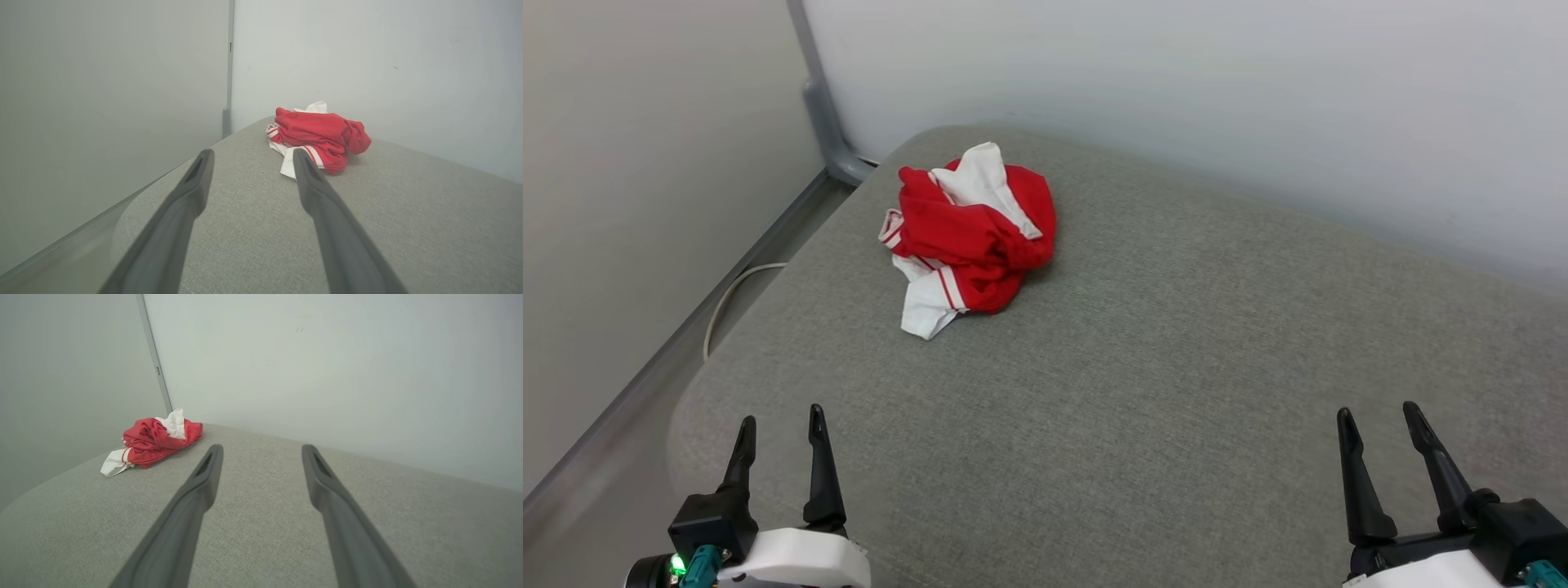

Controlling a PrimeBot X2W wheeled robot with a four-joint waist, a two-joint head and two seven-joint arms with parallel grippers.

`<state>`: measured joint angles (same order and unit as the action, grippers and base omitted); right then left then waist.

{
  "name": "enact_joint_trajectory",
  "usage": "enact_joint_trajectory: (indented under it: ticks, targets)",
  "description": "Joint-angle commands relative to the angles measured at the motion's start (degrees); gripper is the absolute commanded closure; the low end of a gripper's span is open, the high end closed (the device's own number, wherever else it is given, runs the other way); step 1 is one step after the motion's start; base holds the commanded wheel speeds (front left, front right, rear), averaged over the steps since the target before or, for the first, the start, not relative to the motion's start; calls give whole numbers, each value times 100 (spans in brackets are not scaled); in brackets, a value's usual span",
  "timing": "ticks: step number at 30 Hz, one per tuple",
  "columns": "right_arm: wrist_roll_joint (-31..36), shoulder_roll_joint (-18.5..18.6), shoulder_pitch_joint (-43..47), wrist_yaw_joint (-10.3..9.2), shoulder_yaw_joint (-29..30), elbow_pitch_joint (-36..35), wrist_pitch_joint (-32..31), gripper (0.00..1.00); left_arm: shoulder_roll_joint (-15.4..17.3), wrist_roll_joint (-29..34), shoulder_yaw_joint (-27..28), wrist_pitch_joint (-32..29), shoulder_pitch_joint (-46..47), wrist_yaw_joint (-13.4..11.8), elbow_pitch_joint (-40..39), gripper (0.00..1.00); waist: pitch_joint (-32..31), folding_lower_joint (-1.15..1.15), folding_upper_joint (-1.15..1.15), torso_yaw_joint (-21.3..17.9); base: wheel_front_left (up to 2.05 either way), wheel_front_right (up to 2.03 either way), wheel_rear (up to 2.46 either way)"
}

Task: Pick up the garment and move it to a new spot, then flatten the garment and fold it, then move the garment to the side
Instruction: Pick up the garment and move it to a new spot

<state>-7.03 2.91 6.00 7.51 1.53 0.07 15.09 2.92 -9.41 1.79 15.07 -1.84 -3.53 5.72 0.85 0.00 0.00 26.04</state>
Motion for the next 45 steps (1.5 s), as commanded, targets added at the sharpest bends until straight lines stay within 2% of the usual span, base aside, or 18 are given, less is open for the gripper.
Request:
enact_joint_trajectory:
  ticks: [1,10,14,15,17,18,23,31,36,39,42,45]
  targets:
    - [31,-5,14,-3,-4,-4,12,0,-6,-19,8,16,-15,-5,1,0,10,0,0,80,0,0,0]
    - [57,-5,-3,-3,-36,17,12,0,-5,-77,77,16,-46,-20,24,0,12,0,0,180,0,0,0]
    - [86,-5,-58,-3,-88,-6,12,0,-3,-130,218,16,141,87,24,0,64,0,0,96,0,0,0]
    - [157,-5,-141,-3,-109,-52,12,0,-3,-127,444,16,382,267,20,0,187,0,0,-17,0,0,0]
    - [239,-5,-219,-3,-132,-98,12,0,31,-114,646,16,662,431,38,0,328,0,0,-116,0,0,0]
    - [403,-4,-387,-4,-123,-204,12,0,145,-64,919,16,1219,666,84,0,617,0,0,-288,0,0,0]
    - [693,-4,-709,-4,-136,-443,12,0,416,-63,1293,16,2303,906,263,0,1221,0,0,-620,0,0,0]
    - [1032,-4,-1148,-4,-183,-852,12,0,858,-99,1347,15,3806,1060,693,0,2031,0,0,-1084,0,0,0]
    - [1156,-4,-1350,-4,-196,-1083,12,0,1303,-208,1050,15,4610,1089,1264,0,2379,0,0,-1276,0,0,0]
    - [1214,-4,-1407,-4,-187,-1212,12,0,1645,-461,568,-44,5054,1092,1755,0,2538,0,0,-1355,0,0,0]
    - [1244,-4,-1461,-4,-155,-1309,12,0,2014,-848,-89,-562,5420,1094,2208,0,2683,0,0,-1424,0,0,0]
    - [1262,-4,-1509,-4,-150,-1373,12,0,2354,-1374,-719,-1481,5746,1091,2601,0,2811,0,0,-1492,0,0,0]
